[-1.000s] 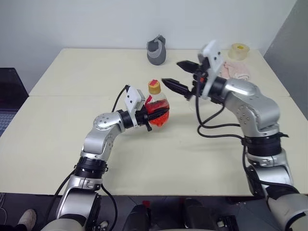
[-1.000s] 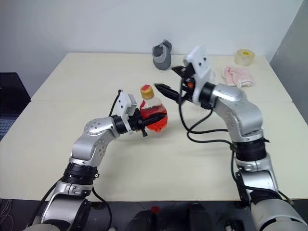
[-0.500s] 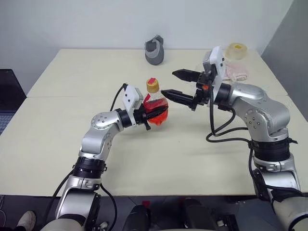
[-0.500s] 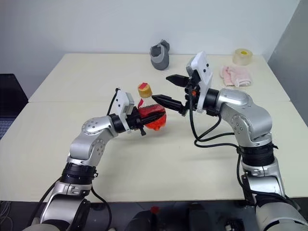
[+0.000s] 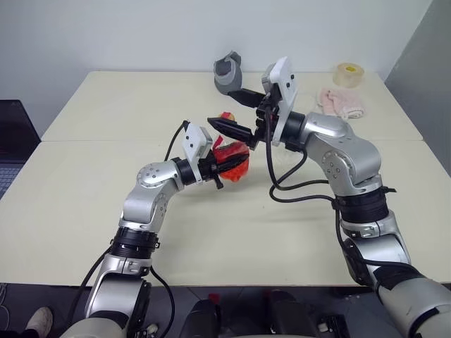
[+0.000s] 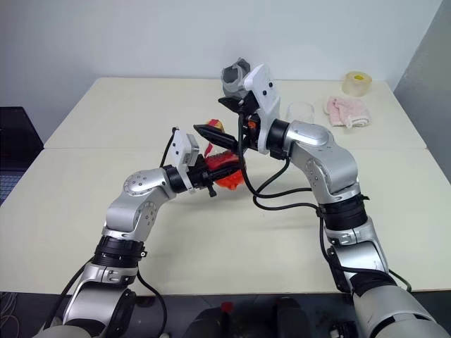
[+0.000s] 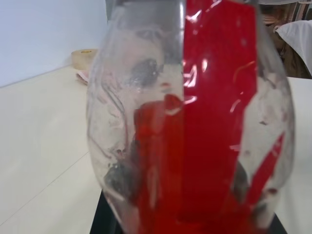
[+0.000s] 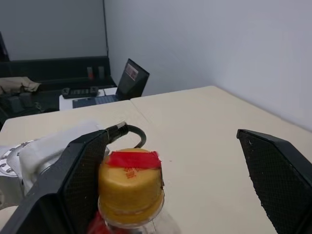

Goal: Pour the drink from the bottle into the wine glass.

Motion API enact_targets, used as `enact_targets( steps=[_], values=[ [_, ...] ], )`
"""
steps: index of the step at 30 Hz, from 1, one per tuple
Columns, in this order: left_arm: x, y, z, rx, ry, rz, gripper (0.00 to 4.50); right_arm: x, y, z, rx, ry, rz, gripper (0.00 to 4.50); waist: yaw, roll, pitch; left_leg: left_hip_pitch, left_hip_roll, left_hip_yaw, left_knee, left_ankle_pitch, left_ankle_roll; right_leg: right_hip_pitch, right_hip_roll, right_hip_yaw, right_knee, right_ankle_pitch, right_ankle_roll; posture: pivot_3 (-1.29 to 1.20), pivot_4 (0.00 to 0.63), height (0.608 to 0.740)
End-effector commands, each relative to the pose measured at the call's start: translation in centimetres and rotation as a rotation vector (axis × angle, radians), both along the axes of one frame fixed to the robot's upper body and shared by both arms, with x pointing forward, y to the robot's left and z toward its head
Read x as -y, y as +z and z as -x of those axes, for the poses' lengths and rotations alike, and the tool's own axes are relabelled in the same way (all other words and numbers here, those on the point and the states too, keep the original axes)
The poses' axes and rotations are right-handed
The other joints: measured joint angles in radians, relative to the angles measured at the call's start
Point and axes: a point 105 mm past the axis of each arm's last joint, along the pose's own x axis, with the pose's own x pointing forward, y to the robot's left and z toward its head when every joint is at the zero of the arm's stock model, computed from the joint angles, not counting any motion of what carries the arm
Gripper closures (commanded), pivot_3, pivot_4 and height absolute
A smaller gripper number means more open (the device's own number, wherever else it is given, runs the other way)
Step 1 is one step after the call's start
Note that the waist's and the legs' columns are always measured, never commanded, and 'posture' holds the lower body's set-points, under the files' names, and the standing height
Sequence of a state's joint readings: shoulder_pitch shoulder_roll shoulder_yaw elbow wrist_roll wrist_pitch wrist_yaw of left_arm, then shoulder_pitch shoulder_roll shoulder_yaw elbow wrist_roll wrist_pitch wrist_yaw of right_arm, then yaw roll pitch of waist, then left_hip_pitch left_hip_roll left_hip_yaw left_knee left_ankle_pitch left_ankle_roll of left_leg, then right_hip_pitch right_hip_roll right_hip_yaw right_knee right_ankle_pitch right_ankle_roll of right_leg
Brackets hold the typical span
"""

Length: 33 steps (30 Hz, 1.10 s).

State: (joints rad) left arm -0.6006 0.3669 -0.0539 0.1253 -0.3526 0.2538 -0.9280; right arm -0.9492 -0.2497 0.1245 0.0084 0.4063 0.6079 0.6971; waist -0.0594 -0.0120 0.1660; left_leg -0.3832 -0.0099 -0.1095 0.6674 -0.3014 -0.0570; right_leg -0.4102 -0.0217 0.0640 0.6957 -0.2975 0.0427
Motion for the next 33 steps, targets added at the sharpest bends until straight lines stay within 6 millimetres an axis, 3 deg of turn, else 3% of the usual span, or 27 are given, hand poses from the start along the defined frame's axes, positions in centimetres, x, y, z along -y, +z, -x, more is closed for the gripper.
enact_targets(
  steps=[1, 11, 17, 24, 33],
  values=[
    [0.2, 1.9, 0.4, 0.078, -0.017, 0.02, 3.55, 0.4, 1.6, 0.1, 0.069, -0.018, -0.017, 0.0, 0.0, 0.0, 0.0, 0.0, 0.0, 0.0, 0.0, 0.0, 0.0, 0.0, 0.0, 0.0, 0.0, 0.0, 0.0, 0.0, 0.15, 0.74],
    [-0.2, 1.9, 0.6, 0.078, -0.009, 0.016, 3.55, 3.8, 0.6, 1.2, 0.039, -0.036, 0.032, 0.0, 0.002, 0.0, 0.0, 0.0, 0.0, 0.0, 0.0, 0.0, 0.0, 0.0, 0.0, 0.0, 0.0, 0.0, 0.0, 0.0, 0.15, 0.74],
    [-0.3, 1.8, 0.7, 0.076, -0.01, 0.015, 3.55, 4.8, 0.4, 2.4, 0.01, -0.002, 0.034, 0.0, 0.001, 0.0, 0.0, 0.0, 0.0, 0.0, 0.0, 0.0, 0.0, 0.0, 0.0, 0.0, 0.0, 0.0, 0.0, 0.0, 0.15, 0.74],
    [-0.1, 1.7, 0.7, 0.077, -0.015, 0.016, 3.55, 3.0, 0.2, 4.5, -0.007, 0.119, 0.005, 0.0, 0.0, 0.0, 0.0, 0.0, 0.001, 0.0, 0.0, 0.0, 0.0, 0.0, 0.0, 0.0, 0.0, 0.0, 0.0, 0.0, 0.15, 0.74],
    [0.2, 1.6, 0.7, 0.075, -0.021, 0.018, 3.55, 0.9, 1.3, 3.8, -0.003, 0.136, -0.046, 0.0, 0.001, 0.0, 0.0, 0.0, 0.001, 0.0, 0.0, 0.0, 0.0, 0.0, 0.0, 0.0, 0.0, 0.0, 0.0, 0.0, 0.15, 0.74]
  ],
)
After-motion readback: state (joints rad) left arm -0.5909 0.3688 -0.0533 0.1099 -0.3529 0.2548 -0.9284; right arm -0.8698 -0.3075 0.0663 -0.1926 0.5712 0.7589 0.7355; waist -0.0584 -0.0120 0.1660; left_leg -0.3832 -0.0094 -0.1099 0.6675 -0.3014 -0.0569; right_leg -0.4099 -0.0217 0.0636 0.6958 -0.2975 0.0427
